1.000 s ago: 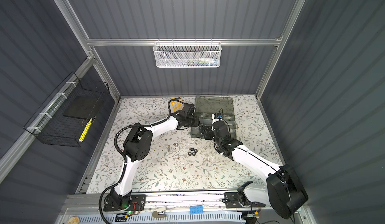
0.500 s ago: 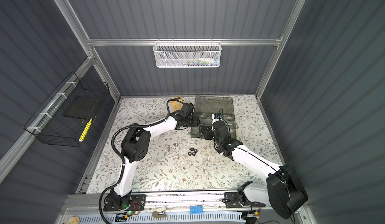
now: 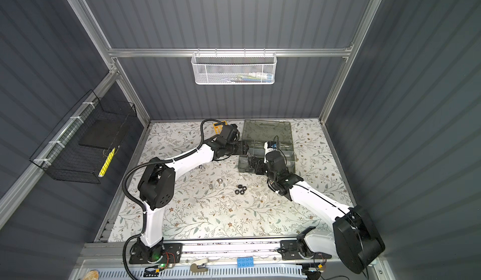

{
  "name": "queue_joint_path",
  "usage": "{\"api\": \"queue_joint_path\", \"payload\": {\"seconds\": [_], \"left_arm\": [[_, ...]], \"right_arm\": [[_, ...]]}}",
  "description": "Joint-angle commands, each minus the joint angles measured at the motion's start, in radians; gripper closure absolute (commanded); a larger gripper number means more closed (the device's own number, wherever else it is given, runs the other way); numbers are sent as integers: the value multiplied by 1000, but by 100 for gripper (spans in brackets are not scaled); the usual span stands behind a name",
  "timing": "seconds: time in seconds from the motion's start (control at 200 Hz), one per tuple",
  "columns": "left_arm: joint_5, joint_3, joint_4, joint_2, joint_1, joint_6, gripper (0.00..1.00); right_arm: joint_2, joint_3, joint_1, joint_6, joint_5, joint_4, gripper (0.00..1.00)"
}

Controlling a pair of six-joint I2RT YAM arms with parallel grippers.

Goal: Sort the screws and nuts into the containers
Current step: 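Return the left gripper to the wing nuts while the right moves toward hex nuts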

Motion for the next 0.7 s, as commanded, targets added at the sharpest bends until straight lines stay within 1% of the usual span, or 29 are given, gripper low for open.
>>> {"api": "queue_joint_path", "payload": {"seconds": [0.0,0.17,0.305,0.415,0.51,0.515,0.61,0.695], "left_arm": [[-46,-34,-42,-66,-5,27,17],[-73,-92,-53,-127,5,32,1],[-86,-137,-70,-173,24,36,0],[-88,-187,-69,-217,50,31,0],[-88,-218,-73,-252,76,27,0],[-89,-236,-73,-254,78,28,0],[-94,-300,-86,-286,108,25,0],[-124,-347,-108,-313,136,16,0]], "right_arm": [[2,-11,7,-12,-20,18,1],[24,6,45,-44,-29,27,1],[54,26,94,-85,-39,39,1],[90,47,131,-118,-70,52,1],[131,86,178,-152,-53,26,1],[133,87,179,-154,-53,26,1],[165,104,202,-161,-74,27,1],[184,112,213,-157,-97,33,1]]}}
